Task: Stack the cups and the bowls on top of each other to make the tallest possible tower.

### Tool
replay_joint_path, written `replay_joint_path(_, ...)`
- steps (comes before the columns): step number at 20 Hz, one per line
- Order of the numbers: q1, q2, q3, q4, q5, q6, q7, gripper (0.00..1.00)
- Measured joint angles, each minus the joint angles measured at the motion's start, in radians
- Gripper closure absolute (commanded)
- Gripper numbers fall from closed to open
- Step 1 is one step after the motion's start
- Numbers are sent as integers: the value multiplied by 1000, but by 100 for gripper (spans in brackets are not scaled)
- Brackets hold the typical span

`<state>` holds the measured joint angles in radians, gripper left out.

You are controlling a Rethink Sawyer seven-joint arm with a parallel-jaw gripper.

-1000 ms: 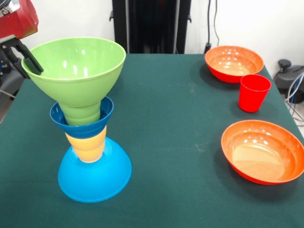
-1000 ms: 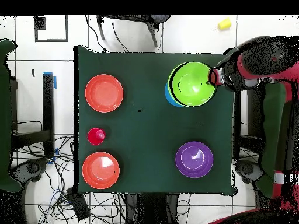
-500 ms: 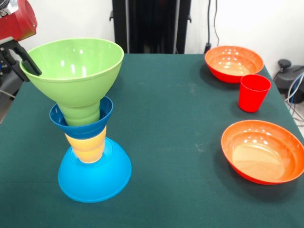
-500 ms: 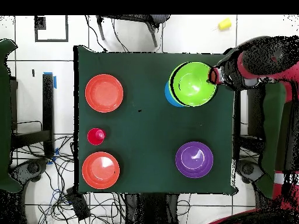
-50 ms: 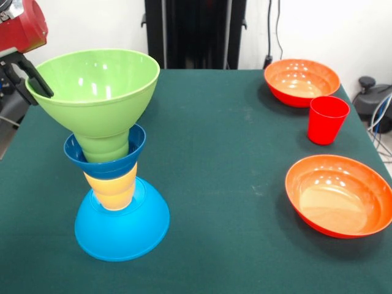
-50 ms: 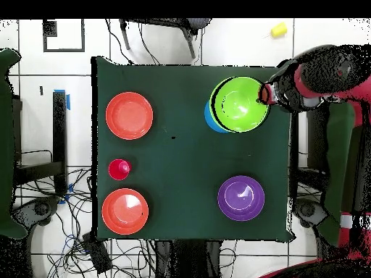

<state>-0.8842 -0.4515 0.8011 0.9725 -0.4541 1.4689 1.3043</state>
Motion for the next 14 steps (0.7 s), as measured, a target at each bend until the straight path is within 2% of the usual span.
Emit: replay_joint_path(14, 12, 0, 0, -6, 0, 0, 0, 100)
